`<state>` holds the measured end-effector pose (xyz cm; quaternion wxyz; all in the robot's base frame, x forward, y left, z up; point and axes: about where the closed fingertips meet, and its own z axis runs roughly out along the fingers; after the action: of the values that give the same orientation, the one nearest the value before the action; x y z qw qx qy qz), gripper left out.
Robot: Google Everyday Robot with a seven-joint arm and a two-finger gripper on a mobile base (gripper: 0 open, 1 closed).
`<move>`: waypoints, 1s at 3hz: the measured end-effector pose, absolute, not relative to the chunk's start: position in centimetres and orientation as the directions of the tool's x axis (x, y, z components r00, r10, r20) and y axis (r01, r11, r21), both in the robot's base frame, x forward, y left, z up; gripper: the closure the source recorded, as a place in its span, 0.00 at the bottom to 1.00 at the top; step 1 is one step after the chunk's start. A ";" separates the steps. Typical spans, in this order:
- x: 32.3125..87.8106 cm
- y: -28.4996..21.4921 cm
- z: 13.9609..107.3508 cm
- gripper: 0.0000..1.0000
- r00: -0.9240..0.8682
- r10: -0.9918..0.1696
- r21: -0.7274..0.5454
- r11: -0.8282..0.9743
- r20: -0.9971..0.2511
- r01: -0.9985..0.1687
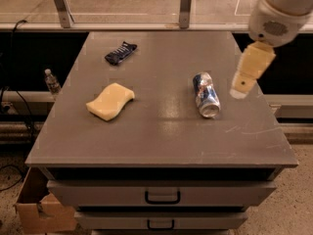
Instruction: Place redbull can upright
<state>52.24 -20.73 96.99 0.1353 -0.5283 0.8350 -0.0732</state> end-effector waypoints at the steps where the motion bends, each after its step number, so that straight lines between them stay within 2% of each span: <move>1: 57.7 -19.3 94.6 0.00 -0.548 -0.836 -0.260 0.536 -0.029 -0.803; 2: 61.6 -16.8 92.7 0.00 -0.660 -0.751 -0.290 0.627 0.023 -0.723; 3: 62.9 -15.6 92.4 0.00 -0.709 -0.705 -0.304 0.683 -0.031 -0.665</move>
Offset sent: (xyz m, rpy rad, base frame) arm 0.0784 0.0648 -0.0756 -0.2483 0.2748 -0.8461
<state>62.87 -15.63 92.41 0.0729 -0.3744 0.9143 -0.1362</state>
